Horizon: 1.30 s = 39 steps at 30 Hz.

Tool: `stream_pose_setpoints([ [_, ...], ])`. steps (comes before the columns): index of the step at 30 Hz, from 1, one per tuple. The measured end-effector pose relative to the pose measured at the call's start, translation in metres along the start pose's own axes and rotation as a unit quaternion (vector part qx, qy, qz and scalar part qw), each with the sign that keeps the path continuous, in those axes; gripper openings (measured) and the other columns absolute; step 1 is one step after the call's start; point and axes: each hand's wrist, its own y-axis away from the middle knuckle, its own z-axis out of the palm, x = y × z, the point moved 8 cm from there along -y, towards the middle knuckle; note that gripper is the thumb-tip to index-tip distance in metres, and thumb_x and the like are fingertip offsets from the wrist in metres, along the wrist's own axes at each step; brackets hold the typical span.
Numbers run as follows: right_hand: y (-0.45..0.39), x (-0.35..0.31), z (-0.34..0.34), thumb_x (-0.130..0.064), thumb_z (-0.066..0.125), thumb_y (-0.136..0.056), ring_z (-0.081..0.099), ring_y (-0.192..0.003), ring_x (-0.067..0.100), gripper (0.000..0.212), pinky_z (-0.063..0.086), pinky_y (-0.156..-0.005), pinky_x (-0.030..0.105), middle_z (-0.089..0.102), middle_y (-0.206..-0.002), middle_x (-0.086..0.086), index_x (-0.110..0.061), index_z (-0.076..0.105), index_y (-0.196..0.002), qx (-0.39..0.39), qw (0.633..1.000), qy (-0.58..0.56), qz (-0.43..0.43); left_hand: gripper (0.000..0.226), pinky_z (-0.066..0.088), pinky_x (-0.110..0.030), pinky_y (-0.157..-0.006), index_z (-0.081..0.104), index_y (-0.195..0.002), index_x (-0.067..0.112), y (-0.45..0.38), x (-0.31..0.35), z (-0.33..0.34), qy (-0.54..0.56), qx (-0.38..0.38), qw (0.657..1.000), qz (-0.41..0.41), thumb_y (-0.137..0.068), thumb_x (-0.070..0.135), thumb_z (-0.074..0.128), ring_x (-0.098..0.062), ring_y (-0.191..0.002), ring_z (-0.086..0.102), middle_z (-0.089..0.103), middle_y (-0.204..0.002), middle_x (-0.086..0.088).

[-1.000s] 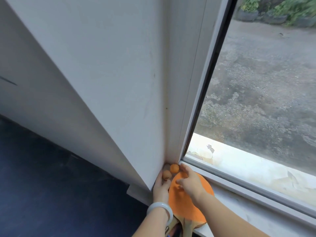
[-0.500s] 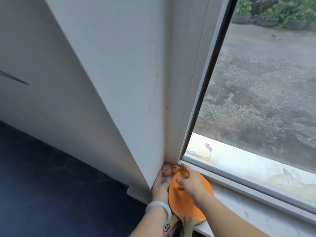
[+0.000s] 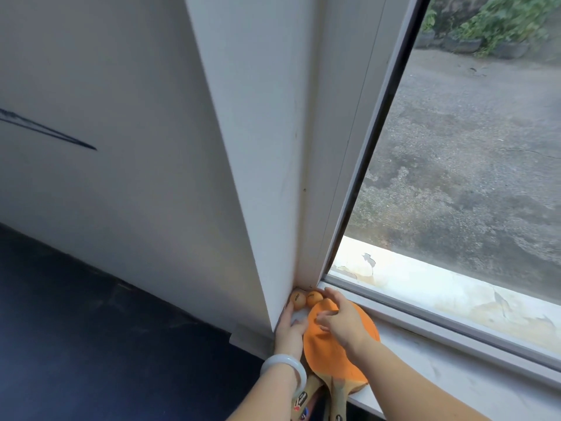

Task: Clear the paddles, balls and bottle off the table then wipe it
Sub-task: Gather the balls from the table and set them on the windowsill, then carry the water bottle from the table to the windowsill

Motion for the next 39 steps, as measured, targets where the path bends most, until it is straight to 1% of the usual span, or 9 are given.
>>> stream_pose_setpoints([
  [6, 0.019, 0.007, -0.001, 0.004, 0.063, -0.086, 0.062, -0.081, 0.020, 0.068, 0.058, -0.080, 0.039, 0.067, -0.098, 0.019, -0.026, 0.042, -0.143, 0.037, 0.999, 0.011, 0.000, 0.055, 0.038, -0.053, -0.110, 0.038, -0.147, 0.032, 0.012, -0.003, -0.007, -0.026, -0.043, 0.999, -0.003, -0.098, 0.012, 0.055, -0.030, -0.134, 0.042, 0.042, -0.148, -0.004],
  [13, 0.047, 0.017, 0.010, 0.004, 0.062, -0.086, 0.063, -0.086, 0.025, 0.067, 0.056, -0.085, 0.042, 0.065, -0.108, 0.022, -0.023, 0.041, -0.144, 0.041, 0.999, 0.018, -0.002, 0.063, 0.027, -0.042, -0.116, 0.030, -0.151, 0.031, 0.031, -0.001, -0.020, -0.082, -0.081, 0.993, -0.003, -0.097, 0.015, 0.057, -0.025, -0.141, 0.032, 0.032, -0.154, -0.004],
  [17, 0.062, 0.019, 0.022, 0.002, 0.060, -0.089, 0.061, -0.103, 0.024, 0.065, 0.055, -0.091, 0.038, 0.060, -0.117, 0.007, -0.022, 0.040, -0.146, 0.010, 0.999, 0.038, -0.005, 0.058, 0.030, -0.040, -0.112, 0.030, -0.150, 0.031, 0.048, 0.003, -0.030, -0.116, -0.090, 0.989, -0.009, -0.099, 0.016, 0.053, -0.025, -0.139, 0.034, 0.033, -0.153, -0.004],
  [20, 0.071, 0.018, 0.030, -0.004, 0.061, -0.091, 0.056, -0.109, 0.022, 0.063, 0.055, -0.086, 0.032, 0.046, -0.143, 0.005, -0.024, 0.039, -0.146, -0.016, 0.997, 0.070, -0.020, 0.057, 0.029, -0.039, -0.113, 0.030, -0.151, 0.029, 0.062, 0.006, -0.039, -0.134, -0.074, 0.988, -0.002, -0.100, 0.016, 0.052, -0.023, -0.141, 0.033, 0.033, -0.154, -0.002],
  [23, 0.081, 0.020, 0.035, -0.009, 0.063, -0.092, 0.059, -0.094, 0.015, 0.061, 0.055, -0.070, 0.024, 0.046, -0.144, 0.003, -0.026, 0.039, -0.146, -0.035, 0.993, 0.104, -0.035, 0.057, 0.025, -0.042, -0.116, 0.031, -0.151, 0.026, 0.080, 0.005, -0.049, -0.136, -0.060, 0.989, 0.007, -0.099, 0.014, 0.051, -0.023, -0.143, 0.030, 0.032, -0.156, 0.001],
  [26, 0.094, 0.025, 0.042, -0.009, 0.065, -0.091, 0.064, -0.094, 0.021, 0.059, 0.057, -0.064, 0.029, 0.047, -0.142, 0.003, -0.021, 0.041, -0.144, -0.072, 0.988, 0.131, -0.040, 0.056, 0.024, -0.041, -0.119, 0.034, -0.150, 0.022, 0.106, 0.001, -0.065, -0.119, -0.033, 0.992, 0.024, -0.098, 0.011, 0.052, -0.022, -0.142, 0.032, 0.035, -0.155, 0.000],
  [29, 0.108, 0.026, 0.062, -0.006, 0.065, -0.090, 0.064, -0.101, 0.030, 0.054, 0.057, -0.079, 0.041, 0.050, -0.136, 0.007, -0.011, 0.044, -0.140, -0.125, 0.978, 0.161, -0.050, 0.056, 0.025, -0.033, -0.115, 0.034, -0.150, 0.020, 0.137, -0.004, -0.090, -0.110, 0.003, 0.993, 0.035, -0.098, 0.011, 0.053, -0.018, -0.142, 0.033, 0.036, -0.154, 0.000],
  [32, 0.123, 0.020, 0.091, -0.005, 0.066, -0.090, 0.060, -0.111, 0.029, 0.048, 0.052, -0.083, 0.034, 0.055, -0.131, 0.013, -0.005, 0.050, -0.135, -0.157, 0.967, 0.189, -0.073, 0.054, 0.027, -0.028, -0.111, 0.032, -0.151, 0.018, 0.164, -0.009, -0.126, -0.119, 0.051, 0.990, 0.055, -0.100, 0.010, 0.049, -0.018, -0.143, 0.033, 0.037, -0.154, -0.002],
  [39, 0.179, 0.034, 0.201, -0.006, 0.064, -0.091, 0.059, -0.104, 0.021, 0.045, 0.054, -0.080, 0.031, 0.058, -0.127, 0.010, -0.006, 0.052, -0.135, -0.265, 0.926, 0.257, -0.079, 0.042, 0.041, -0.028, -0.103, 0.046, -0.142, 0.020, 0.252, -0.050, -0.253, -0.104, 0.214, 0.970, 0.041, -0.100, 0.018, 0.050, -0.016, -0.121, 0.052, 0.055, -0.136, 0.000],
])
